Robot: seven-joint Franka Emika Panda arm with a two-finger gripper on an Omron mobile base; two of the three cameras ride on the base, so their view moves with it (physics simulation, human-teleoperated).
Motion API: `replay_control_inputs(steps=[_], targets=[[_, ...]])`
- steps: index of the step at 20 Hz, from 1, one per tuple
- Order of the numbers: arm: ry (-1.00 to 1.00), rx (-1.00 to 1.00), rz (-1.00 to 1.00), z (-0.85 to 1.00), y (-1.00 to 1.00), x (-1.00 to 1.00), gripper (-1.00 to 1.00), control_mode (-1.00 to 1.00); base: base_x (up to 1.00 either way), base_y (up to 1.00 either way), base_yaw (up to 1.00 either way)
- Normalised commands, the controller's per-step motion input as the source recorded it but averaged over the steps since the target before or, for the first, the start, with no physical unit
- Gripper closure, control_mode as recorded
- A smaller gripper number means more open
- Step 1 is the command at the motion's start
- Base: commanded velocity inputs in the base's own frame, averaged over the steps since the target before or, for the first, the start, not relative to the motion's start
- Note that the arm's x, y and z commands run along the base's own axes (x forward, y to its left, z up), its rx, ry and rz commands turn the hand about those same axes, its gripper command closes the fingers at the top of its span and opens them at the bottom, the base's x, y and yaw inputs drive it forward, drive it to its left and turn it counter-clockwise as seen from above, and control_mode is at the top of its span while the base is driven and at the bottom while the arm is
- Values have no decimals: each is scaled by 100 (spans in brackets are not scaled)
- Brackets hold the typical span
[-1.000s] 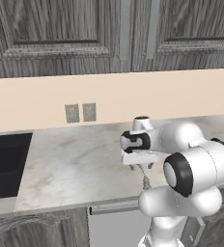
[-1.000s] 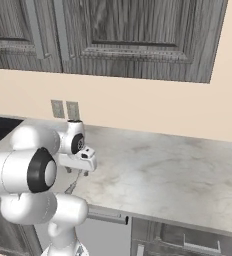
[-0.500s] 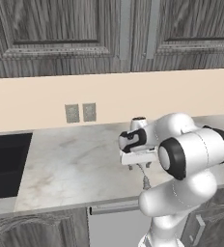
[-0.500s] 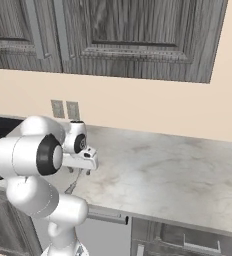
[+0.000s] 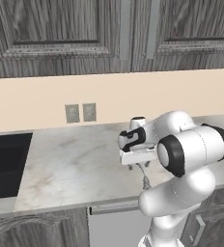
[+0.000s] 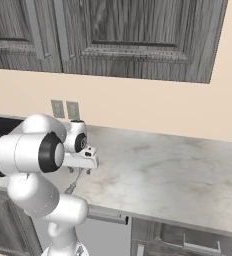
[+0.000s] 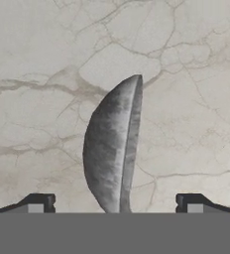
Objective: Take the fork and place it on the left side of the plate. Then take the spoon and place it on the right side of the plate. Make sure they're directly next to the plate.
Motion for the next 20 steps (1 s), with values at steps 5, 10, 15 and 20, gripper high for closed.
replay_control_inputs(steps=[5,10,15,20], targets=[[0,0,2,-17,0,0,100,-100,0,0,0],[5,3,5,-15,-1,0,100,-100,0,0,0],[4,1,5,-3,0,-9,100,-100,0,0,0],[1,0,3,5,0,-14,100,-100,0,0,0]])
